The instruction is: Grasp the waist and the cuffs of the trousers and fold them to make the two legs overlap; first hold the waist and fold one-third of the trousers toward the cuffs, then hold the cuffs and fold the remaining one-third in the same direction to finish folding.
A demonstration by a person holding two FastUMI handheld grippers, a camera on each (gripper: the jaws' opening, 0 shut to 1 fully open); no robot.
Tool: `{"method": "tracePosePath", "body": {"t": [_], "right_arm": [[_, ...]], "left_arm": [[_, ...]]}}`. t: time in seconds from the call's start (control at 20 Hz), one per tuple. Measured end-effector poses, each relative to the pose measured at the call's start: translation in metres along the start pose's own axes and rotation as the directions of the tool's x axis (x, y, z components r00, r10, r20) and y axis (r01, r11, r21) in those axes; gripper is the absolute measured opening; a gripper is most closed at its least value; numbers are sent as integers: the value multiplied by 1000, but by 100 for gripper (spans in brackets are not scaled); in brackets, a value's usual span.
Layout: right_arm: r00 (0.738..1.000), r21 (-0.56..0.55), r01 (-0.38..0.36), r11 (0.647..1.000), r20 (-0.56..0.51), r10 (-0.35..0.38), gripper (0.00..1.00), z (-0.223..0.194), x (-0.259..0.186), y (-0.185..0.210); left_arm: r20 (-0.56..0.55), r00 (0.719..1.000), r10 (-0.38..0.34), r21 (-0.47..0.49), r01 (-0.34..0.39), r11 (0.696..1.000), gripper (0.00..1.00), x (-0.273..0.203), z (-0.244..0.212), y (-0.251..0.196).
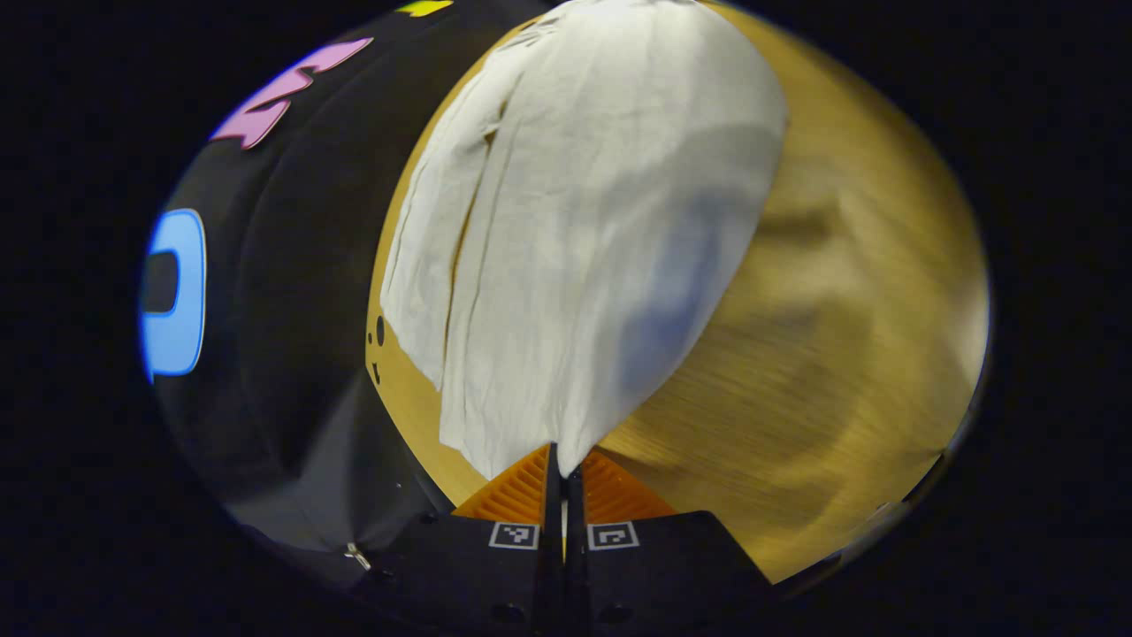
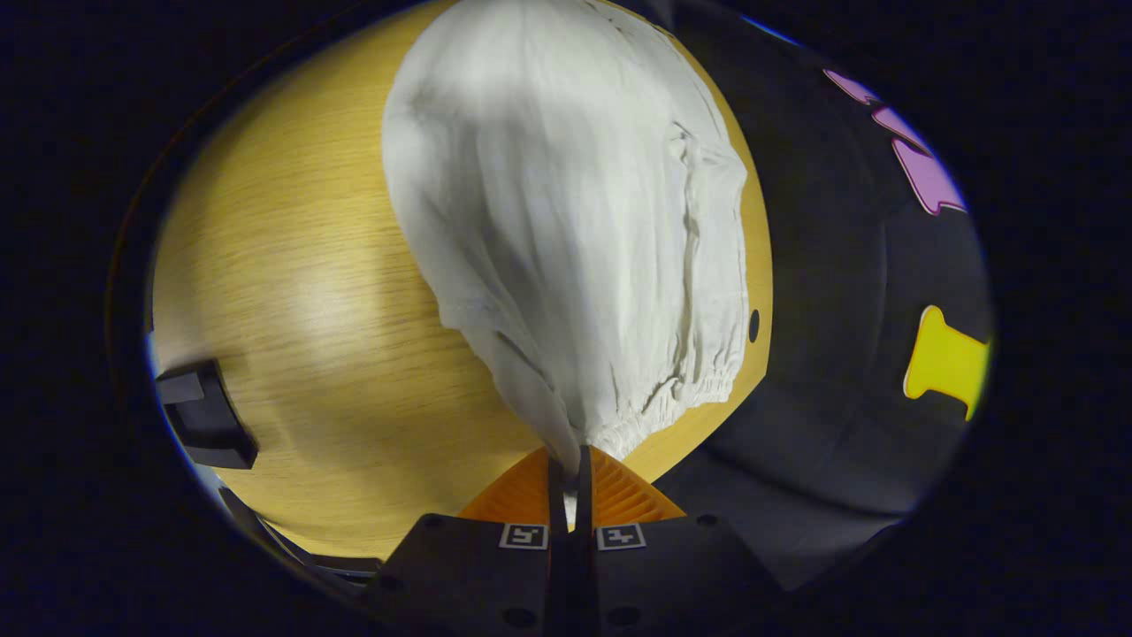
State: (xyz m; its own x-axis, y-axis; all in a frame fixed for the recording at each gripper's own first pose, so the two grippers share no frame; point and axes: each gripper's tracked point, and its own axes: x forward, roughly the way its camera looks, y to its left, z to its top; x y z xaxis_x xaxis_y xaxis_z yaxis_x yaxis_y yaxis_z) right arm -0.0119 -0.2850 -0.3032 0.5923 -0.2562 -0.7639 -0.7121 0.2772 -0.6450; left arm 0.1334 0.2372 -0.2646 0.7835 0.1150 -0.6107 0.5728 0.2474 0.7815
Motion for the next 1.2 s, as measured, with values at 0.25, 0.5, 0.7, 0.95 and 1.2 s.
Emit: {"method": "tracePosePath", "body": {"t": [0.25, 0.5, 0.7, 0.95, 1.2], "right_arm": [[995, 50, 86, 995, 43, -88, 5, 14, -18, -38], [985, 246, 150, 958, 51, -168, 5, 23, -18, -95], [976, 445, 176, 878, 40, -216, 5, 35, -16, -144], [964, 647, 190, 738, 19, -265, 5, 52, 2, -204], [970, 841, 158, 517, -35, -239, 5, 63, 47, -235]], "left_arm": [[58, 996, 72, -68, -68, 995, 6, -21, 26, 47], [104, 982, 156, -162, -138, 977, 6, -29, 58, 107], [125, 975, 185, -177, -162, 971, 5, -22, 78, 153], [175, 961, 214, -223, -173, 959, 6, 0, 118, 219], [177, 961, 214, -439, -117, 891, 5, 48, 137, 258]]}}
